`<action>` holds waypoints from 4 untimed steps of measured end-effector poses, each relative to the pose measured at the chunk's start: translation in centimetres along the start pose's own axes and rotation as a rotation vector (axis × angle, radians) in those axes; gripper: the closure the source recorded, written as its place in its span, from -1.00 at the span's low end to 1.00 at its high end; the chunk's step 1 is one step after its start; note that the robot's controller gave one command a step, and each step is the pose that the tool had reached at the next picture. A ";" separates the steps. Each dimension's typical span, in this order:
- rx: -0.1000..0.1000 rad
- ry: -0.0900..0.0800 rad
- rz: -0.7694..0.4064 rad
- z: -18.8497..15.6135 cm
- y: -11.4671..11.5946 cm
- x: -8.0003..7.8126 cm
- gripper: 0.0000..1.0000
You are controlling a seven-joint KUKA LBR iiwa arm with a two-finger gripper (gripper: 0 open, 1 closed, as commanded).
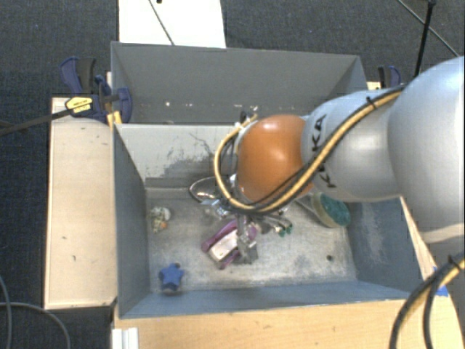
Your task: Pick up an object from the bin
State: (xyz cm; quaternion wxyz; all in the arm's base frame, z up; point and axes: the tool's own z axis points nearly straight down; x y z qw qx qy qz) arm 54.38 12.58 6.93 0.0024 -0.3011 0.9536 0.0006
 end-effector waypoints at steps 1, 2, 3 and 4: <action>0.000 -0.001 0.009 0.0 0.0 -0.1 -1.00; -0.001 0.000 0.011 0.0 0.0 -0.1 1.00; 0.002 -0.002 0.022 -5.1 0.0 -0.3 1.00; 0.002 -0.003 0.031 -11.7 -0.1 -0.5 1.00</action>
Offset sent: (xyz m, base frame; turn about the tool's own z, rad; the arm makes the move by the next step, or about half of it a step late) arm 0.0000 0.0000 0.0000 0.0000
